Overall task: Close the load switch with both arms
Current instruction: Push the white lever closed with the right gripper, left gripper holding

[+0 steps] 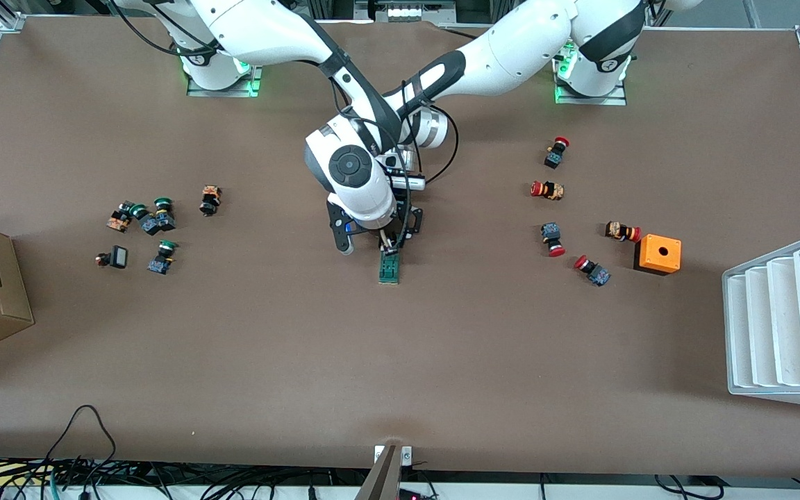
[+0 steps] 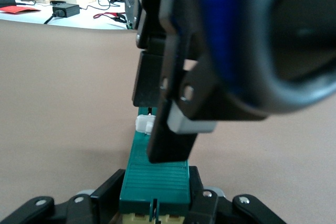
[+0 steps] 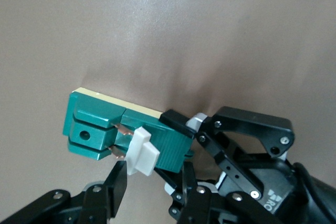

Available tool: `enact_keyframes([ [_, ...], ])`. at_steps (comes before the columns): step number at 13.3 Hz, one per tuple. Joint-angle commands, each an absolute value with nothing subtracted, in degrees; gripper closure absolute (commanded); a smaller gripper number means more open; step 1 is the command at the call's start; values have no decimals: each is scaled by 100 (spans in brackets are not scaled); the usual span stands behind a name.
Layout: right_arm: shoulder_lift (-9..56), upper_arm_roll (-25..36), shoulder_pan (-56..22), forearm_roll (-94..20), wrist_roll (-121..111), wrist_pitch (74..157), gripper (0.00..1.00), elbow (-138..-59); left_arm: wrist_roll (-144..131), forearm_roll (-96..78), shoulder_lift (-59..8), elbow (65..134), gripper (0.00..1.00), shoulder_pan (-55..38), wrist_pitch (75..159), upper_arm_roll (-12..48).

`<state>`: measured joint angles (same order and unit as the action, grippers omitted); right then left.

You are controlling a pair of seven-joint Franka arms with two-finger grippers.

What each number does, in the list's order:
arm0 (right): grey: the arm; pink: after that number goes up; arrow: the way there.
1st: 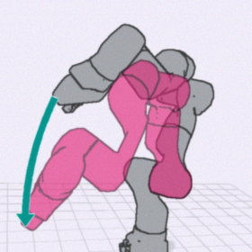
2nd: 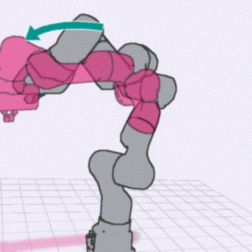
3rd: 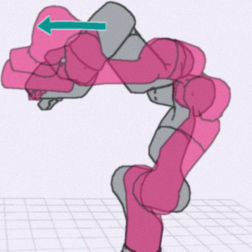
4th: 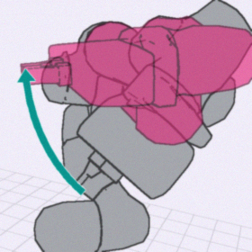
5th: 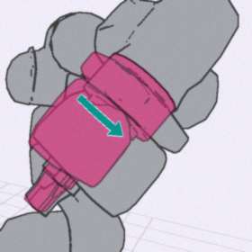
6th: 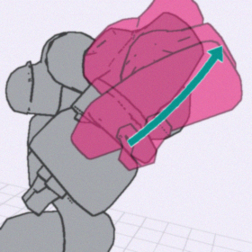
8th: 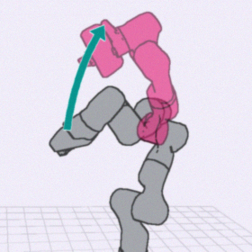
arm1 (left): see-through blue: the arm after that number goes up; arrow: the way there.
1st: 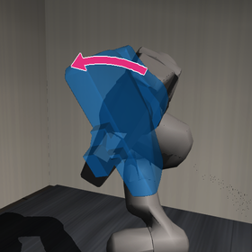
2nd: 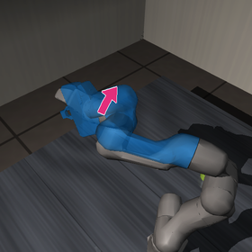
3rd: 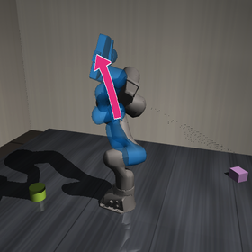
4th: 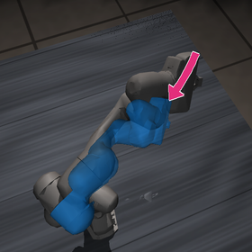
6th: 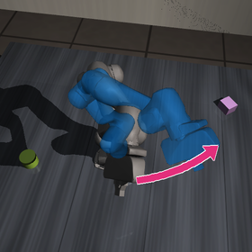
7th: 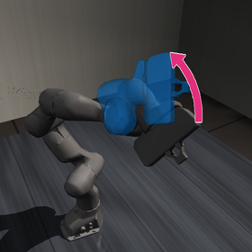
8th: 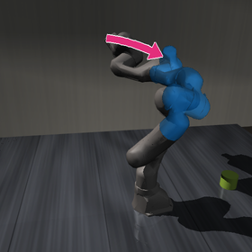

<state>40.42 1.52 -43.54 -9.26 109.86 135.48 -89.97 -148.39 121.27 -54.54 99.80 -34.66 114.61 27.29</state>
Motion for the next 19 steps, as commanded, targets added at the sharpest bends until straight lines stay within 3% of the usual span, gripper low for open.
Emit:
enact_keyframes([
  [1,3770,105,-4359,-765,11145,13649,49,-9352,-14915,12173,-5590,9809,53,-3542,11566,2663],
  [10,3964,105,-4359,-668,11153,14115,50,-9360,-14933,12155,-5590,9809,53,-3551,11558,2663],
  [19,4043,105,-4342,-677,11092,14265,67,-9290,-14968,12146,-5590,9809,53,-3542,11558,2672],
])
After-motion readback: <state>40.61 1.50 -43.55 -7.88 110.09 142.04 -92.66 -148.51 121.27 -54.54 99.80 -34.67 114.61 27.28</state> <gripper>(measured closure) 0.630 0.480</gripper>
